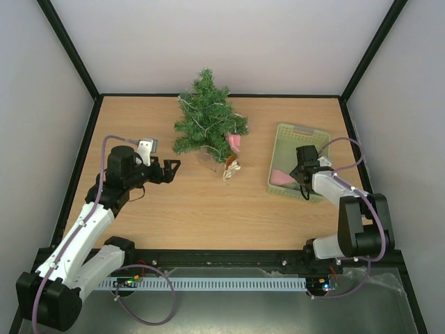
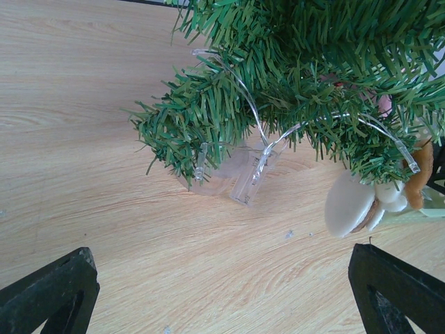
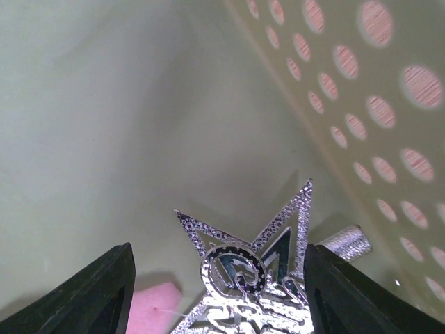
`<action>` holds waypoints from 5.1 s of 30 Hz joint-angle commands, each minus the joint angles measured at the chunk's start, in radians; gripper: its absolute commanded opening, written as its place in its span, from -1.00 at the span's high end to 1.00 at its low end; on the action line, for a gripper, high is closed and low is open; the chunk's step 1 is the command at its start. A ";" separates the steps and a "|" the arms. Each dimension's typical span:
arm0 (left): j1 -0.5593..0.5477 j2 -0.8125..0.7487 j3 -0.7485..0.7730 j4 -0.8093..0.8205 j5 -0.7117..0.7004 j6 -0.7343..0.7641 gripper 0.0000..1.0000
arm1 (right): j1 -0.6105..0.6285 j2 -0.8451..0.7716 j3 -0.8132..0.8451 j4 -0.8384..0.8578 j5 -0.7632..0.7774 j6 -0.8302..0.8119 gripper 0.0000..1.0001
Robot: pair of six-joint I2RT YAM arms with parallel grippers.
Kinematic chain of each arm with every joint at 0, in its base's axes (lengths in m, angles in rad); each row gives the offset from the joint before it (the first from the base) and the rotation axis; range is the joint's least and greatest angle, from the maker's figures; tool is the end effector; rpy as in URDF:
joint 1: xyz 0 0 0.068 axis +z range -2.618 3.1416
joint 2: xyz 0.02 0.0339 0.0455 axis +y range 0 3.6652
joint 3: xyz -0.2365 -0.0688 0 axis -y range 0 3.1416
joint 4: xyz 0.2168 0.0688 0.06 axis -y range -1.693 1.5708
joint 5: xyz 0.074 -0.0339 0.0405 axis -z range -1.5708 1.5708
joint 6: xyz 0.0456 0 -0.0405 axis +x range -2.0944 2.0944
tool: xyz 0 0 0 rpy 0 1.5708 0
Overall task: Decorate the small christmas tree
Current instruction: Pick up the decoration item from the storage box, then place the decoration item on the Christmas tree.
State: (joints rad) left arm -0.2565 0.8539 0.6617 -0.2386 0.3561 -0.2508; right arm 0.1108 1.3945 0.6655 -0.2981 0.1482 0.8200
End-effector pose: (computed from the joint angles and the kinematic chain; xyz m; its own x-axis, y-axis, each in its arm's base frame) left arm 0.1845 -0.0648 0.2605 -0.5264 -0.1024 -0.8441 0.4269 0.8267 -0.3665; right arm 0.2411 0.0200 0.1447 -0.6047 0.6603 -0.4453 0.5991 0.7456 0.2920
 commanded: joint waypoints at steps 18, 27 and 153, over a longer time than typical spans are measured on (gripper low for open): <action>0.009 0.014 0.008 -0.004 -0.025 0.006 -0.99 | -0.019 0.237 0.127 0.316 -0.126 -0.070 -0.10; 0.011 0.008 0.007 -0.007 -0.036 0.007 -0.99 | -0.023 0.256 0.374 0.067 -0.086 -0.400 0.06; -0.472 0.049 0.287 0.170 -0.001 -0.219 -0.36 | 0.795 -0.271 0.417 0.239 -0.227 0.137 0.84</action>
State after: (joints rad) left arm -0.7235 0.8963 0.9474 -0.1062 0.4114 -0.4137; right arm 0.8669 1.1084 1.0763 -0.1230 -0.1436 0.9222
